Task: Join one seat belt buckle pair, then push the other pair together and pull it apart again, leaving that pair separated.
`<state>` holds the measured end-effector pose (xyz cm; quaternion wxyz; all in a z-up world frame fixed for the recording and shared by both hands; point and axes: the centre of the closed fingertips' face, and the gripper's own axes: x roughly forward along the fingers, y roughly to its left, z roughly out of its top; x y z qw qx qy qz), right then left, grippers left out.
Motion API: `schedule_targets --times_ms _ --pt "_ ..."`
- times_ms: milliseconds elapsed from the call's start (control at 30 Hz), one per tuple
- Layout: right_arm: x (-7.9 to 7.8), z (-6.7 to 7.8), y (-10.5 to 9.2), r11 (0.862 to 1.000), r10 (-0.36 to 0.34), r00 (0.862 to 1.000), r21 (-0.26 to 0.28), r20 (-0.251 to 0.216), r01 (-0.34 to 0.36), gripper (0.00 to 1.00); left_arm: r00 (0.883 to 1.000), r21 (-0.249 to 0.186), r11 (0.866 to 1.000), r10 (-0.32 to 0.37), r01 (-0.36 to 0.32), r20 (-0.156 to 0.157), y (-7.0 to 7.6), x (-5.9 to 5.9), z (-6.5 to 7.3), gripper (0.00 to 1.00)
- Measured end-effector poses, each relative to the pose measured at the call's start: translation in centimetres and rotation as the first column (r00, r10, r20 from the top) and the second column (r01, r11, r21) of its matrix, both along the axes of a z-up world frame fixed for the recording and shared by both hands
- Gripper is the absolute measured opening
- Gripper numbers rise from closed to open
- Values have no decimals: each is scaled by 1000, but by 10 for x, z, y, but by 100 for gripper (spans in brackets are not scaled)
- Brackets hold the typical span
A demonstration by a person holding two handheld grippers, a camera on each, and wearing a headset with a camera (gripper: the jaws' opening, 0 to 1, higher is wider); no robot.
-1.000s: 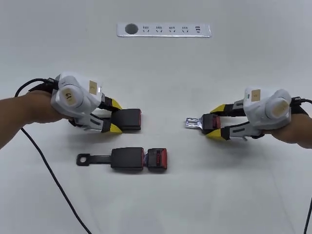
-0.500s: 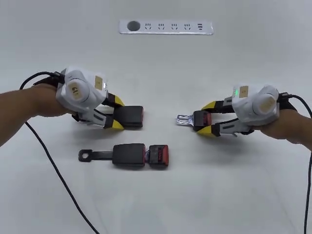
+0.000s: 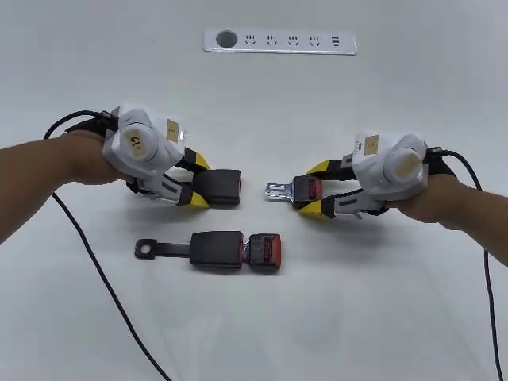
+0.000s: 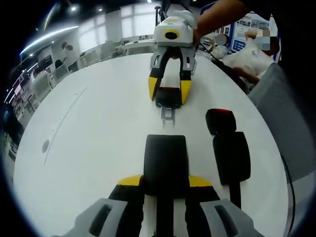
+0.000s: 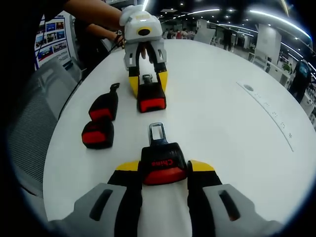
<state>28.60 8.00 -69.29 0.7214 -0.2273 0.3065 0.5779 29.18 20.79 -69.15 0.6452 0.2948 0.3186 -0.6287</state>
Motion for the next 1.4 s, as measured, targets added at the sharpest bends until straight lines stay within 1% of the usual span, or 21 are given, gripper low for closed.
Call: schedule_targets --times_ms 33,167,233,367,433,467,633,733,833,900,933,1133,1267,1333,1400 --pt "0 -1 3 1000 2 1000 -5 3 -2 34 1000 -1 1000 0 0 0 0 0 0 33" --pt "3 -4 17 1000 12 1000 13 3 -12 34 1000 1 1000 -2 2 -1 0 0 0 33" --pt "3 -3 26 999 20 1000 32 -6 -19 34 1000 3 1000 2 -2 -5 1 0 0 33" --pt "6 -6 36 999 42 999 32 -3 -42 34 1000 9 1000 0 0 -5 -1 -1 0 33" --pt "7 -6 37 998 52 999 32 -2 -52 34 1000 17 1000 -6 6 -7 0 -1 -1 33" --pt "7 -5 37 998 45 999 42 -11 -44 34 1000 19 1000 -4 5 -8 1 -1 -2 33" --pt "5 -4 46 997 49 999 62 -10 -48 34 1000 27 1000 -4 4 -7 1 0 -2 33" --pt "6 -2 45 997 44 999 69 -13 -43 34 1000 31 1000 -2 3 -7 1 0 -3 33" --pt "7 -1 46 997 43 999 66 -18 -42 34 1000 51 999 -12 12 -3 -1 0 -3 33" --pt "7 -1 47 997 45 999 66 -20 -43 34 1000 73 997 -11 12 -5 -3 -2 -2 33" --pt "7 -1 48 997 47 999 64 -21 -45 34 1000 77 997 -9 9 -6 -2 -2 -2 33" --pt "7 -1 53 997 44 999 60 -29 -42 34 1000 68 998 5 -4 -8 1 0 -4 32" --pt "5 1 65 997 41 999 66 -29 -39 34 1000 76 997 -4 4 -3 0 0 -4 32" --pt "6 1 64 997 42 999 60 -29 -41 34 1000 72 997 -4 5 -3 -1 -2 -2 32" --pt "7 0 63 998 29 999 55 -39 -27 34 1000 70 998 -2 2 -4 -2 -3 -2 32"
